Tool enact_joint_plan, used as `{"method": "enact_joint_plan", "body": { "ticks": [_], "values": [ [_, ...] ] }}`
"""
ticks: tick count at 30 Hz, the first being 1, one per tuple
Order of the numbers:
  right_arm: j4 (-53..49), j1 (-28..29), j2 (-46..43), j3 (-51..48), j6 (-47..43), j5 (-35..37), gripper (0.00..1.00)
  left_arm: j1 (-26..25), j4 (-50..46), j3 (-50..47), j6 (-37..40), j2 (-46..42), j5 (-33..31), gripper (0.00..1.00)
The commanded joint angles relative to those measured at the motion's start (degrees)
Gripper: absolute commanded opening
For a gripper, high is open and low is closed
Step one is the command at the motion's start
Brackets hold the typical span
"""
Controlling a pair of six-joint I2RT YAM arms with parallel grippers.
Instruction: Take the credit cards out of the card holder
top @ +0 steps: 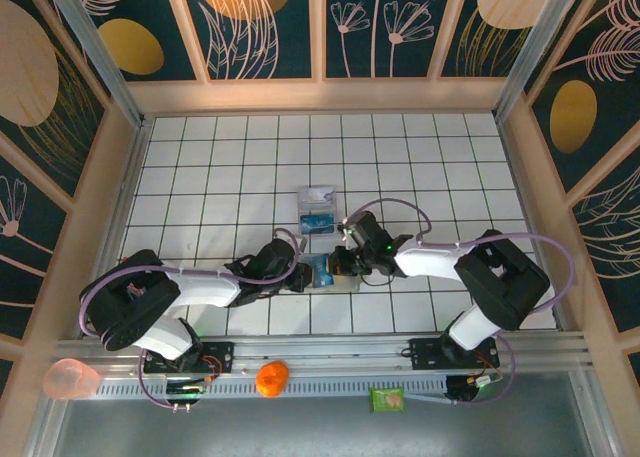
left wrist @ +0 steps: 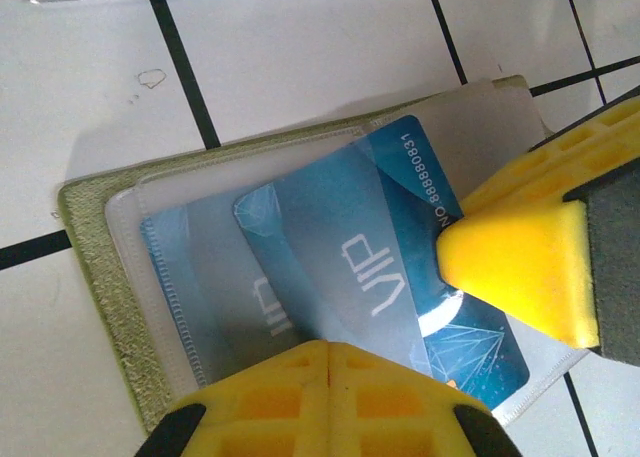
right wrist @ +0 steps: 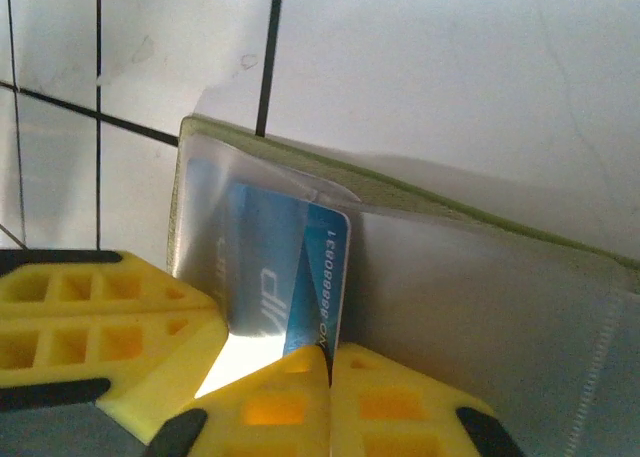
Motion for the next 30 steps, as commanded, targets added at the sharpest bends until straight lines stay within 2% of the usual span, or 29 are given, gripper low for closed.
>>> {"method": "enact_joint_plan", "body": {
  "ticks": [1, 8, 12, 17, 20, 24, 27, 30],
  "values": [
    [-0.34, -0.93, -2.83, -2.76, 1.56, 2.70, 0.00, -0.07, -1.96, -1.37, -1.27, -0.70, 0.46, 0.00],
    [-4.04, -1.77, -10.38, -7.15, 4.45, 8.62, 0.00, -0.04, -2.36, -0.80, -1.93, -1.64, 1.56, 0.00],
    [-5.29, -1.83, -16.06, -7.83, 4.29, 10.29, 0.00, -0.02, -2.62, -1.17, -2.35, -5.00, 0.84, 0.01],
    [-6.72, -2.17, -21.85, -5.92, -0.33, 11.47, 0.00, 1.43, -1.81, -1.27, -0.43, -13.89, 0.40, 0.27],
    [-3.13, -3.32, -23.65, -6.29, -2.73, 8.42, 0.00, 5.29, 4.23, -3.14, 0.28, -17.07, 6.43, 0.37],
    [2.02, -4.03, -25.12, -6.28, -4.21, 4.65, 0.00, 7.64, 11.56, -4.40, 0.06, -18.72, 13.77, 0.47],
    [4.35, -4.06, -24.74, -6.00, -3.69, 3.35, 0.00, 7.80, 13.69, -4.41, 0.47, -18.84, 15.83, 0.50],
    [4.37, -4.03, -23.18, -5.28, -3.50, 3.29, 0.00, 7.96, 13.55, -4.99, 1.90, -19.98, 15.16, 0.51]
  ]
}}
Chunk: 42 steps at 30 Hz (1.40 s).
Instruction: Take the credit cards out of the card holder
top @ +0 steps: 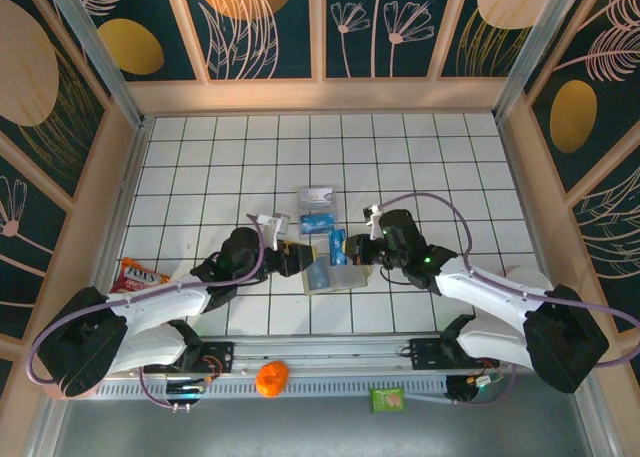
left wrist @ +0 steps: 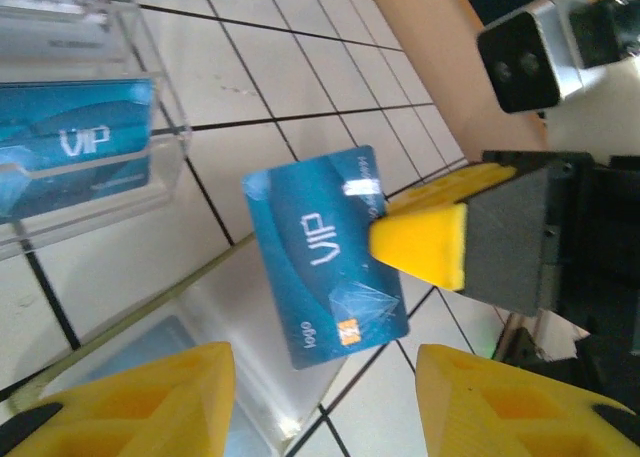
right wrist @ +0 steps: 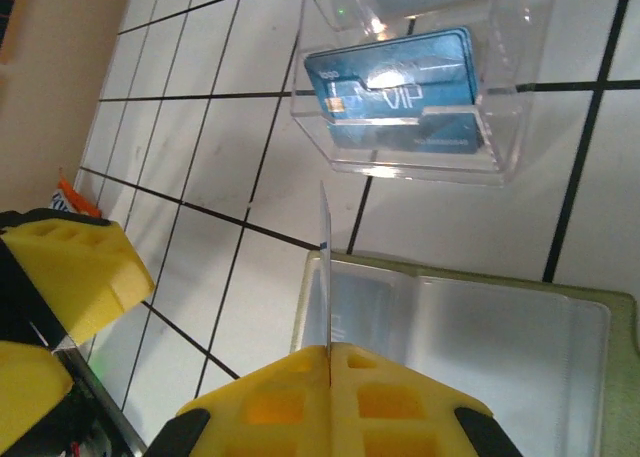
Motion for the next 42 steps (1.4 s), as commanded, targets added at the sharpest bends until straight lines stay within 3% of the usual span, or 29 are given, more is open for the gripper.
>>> {"method": "enact_joint_plan", "body": {
  "ticks": [1, 7, 10, 15, 21, 27, 32, 42],
  "values": [
    [3.58, -0.36, 0.95, 1.45, -0.95, -1.74, 0.00, 0.47, 4.49, -1.11, 2.31, -1.99, 2.85, 0.51],
    [6.22, -0.40, -1.70, -1.61, 1.21, -1.53, 0.00, 0.76, 5.65, -1.26, 3.67, -2.68, 4.65, 0.59],
    [6.98, -0.42, -3.70, -3.26, 1.57, -1.55, 0.00, 2.54, 11.66, -3.36, 1.35, -0.65, 7.57, 0.63],
    [9.85, -0.57, -6.15, -4.18, 1.86, -3.76, 0.00, 3.81, 24.60, -6.62, -4.12, 2.10, 13.07, 0.64],
    [16.72, -0.85, -6.93, -5.11, 3.13, -8.10, 0.00, 4.10, 26.15, -8.36, -3.46, 0.18, 13.85, 0.63],
    [27.07, -0.93, -6.15, -8.12, 6.07, -13.13, 0.00, 5.47, 38.14, -11.16, -7.33, 1.60, 18.04, 0.57],
    [34.20, -0.52, -5.14, -9.54, 8.42, -16.92, 0.00, 6.05, 39.38, -10.73, -7.67, 3.30, 18.46, 0.50],
    [36.82, 1.38, -3.87, -9.16, 8.25, -17.13, 0.00, 6.12, 40.95, -11.11, -9.69, 3.16, 18.37, 0.36]
  ]
}}
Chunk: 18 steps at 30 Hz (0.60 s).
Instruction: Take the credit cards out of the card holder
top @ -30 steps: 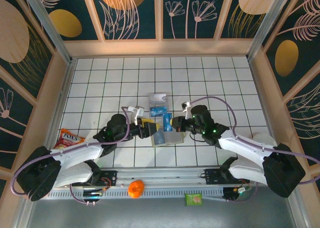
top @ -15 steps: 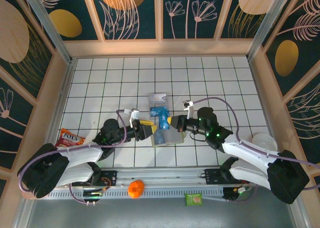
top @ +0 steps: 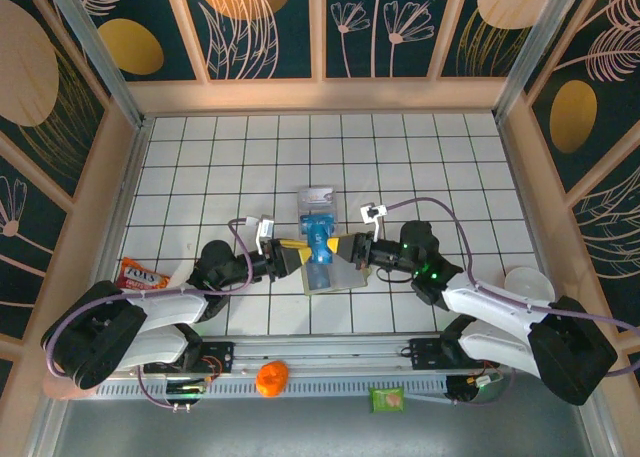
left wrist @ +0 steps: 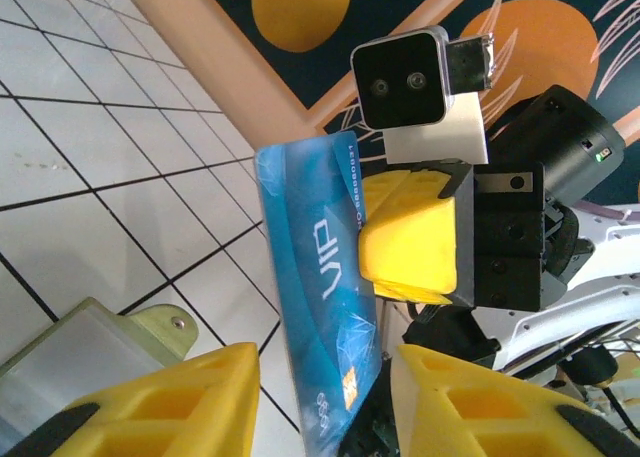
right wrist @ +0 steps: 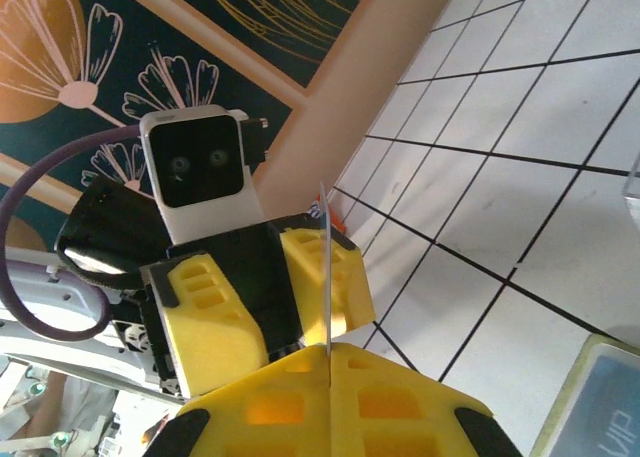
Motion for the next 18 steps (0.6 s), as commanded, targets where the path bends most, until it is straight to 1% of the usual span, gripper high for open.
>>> {"method": "enact_joint_plan", "body": {
  "ticks": [1, 5, 8, 13, 18],
  "values": [
    [4.66, 0.85, 1.28, -0.11, 0.36, -0.68, 0.00, 0.53, 4.37, -0.70, -1.34, -0.73, 1.55, 0.34],
    [5.79, 1.25, 3.42, 0.13, 0.72, 0.27, 0.00, 0.52, 5.16, -0.01, -2.83, -1.04, 2.55, 0.23],
    [5.52, 1.33, 4.35, 0.43, 0.82, 1.51, 0.00, 0.48, 4.58, 0.35, -3.18, -1.56, 2.50, 0.20],
    [4.31, 1.28, 4.73, 0.86, 0.87, 4.15, 0.00, 0.45, 2.40, 0.46, -3.11, -2.23, 2.40, 0.19],
    [4.57, 1.41, 6.00, 2.12, 0.72, 4.07, 0.00, 0.40, 0.92, 0.63, -3.03, -1.45, 1.78, 0.12]
  ]
}}
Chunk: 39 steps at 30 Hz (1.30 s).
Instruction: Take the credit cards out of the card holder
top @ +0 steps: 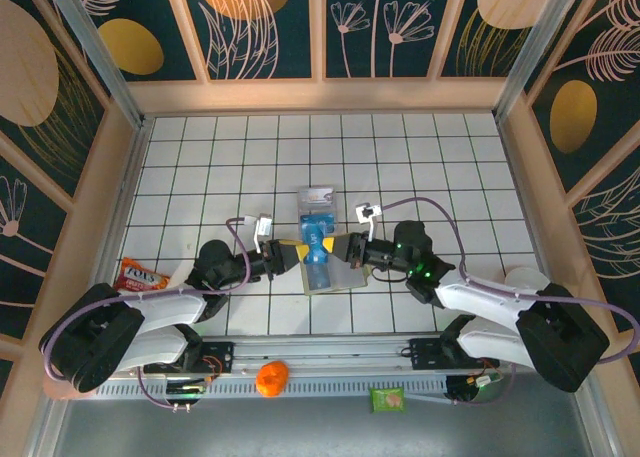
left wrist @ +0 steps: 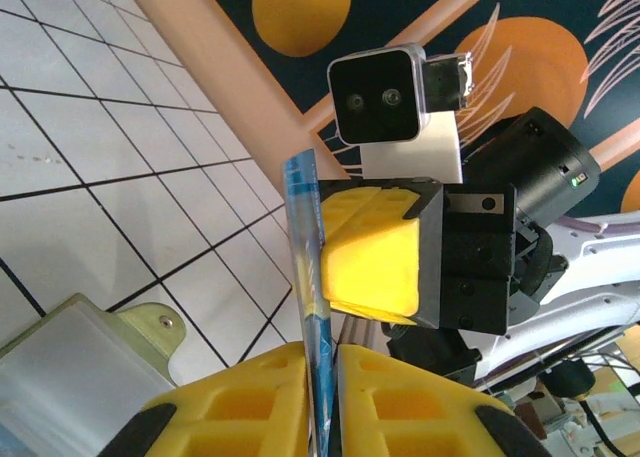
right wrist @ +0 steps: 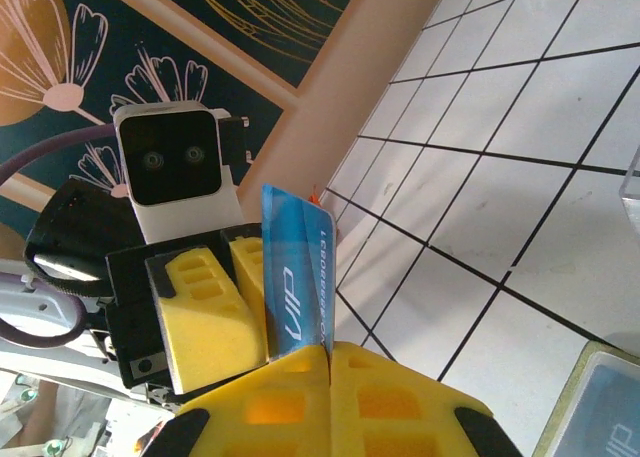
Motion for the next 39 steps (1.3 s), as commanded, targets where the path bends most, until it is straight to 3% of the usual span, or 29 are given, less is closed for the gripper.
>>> {"method": "enact_joint_plan", "body": {
  "ticks": [1, 4, 6, 10, 14, 24, 30, 34, 39],
  "values": [
    [0.87, 0.48, 1.35, 2.05, 0.36, 2.21, 0.00, -0.06, 1.37, 0.79, 0.29, -0.23, 1.43, 0.10],
    [0.38, 0.94, 1.81, 2.70, -0.01, 2.16, 0.00, -0.14, -2.45, 2.17, 1.58, -0.20, 0.80, 0.00],
    [-3.25, 0.73, 0.82, 3.01, -1.19, 3.41, 0.02, -0.14, -6.50, 3.91, 3.37, -1.03, 0.42, 0.00],
    [-13.86, -1.88, -7.95, 1.90, -5.65, 8.04, 0.21, -0.48, -26.03, 11.03, 13.73, -5.49, -2.59, 0.00],
    [-24.28, -5.15, -17.86, 0.46, -8.88, 11.03, 0.23, -1.16, -43.66, 19.87, 24.80, -5.67, -7.64, 0.00],
    [-30.55, -11.30, -27.71, -4.69, -7.63, 7.96, 0.22, -1.98, -76.35, 50.38, 52.57, 11.76, -13.38, 0.00],
    [-33.87, -14.75, -30.49, -5.95, -7.88, 6.39, 0.23, -1.94, -99.20, 66.37, 67.01, 21.51, -22.04, 0.00],
    [-35.28, -17.16, -30.89, -6.16, -8.23, 5.00, 0.25, -1.96, -107.28, 69.98, 75.01, 27.25, -29.28, 0.00],
    [-35.72, -19.43, -30.66, -6.44, -8.35, 3.49, 0.25, -2.09, -104.23, 68.36, 81.69, 26.75, -30.59, 0.00]
  ]
}}
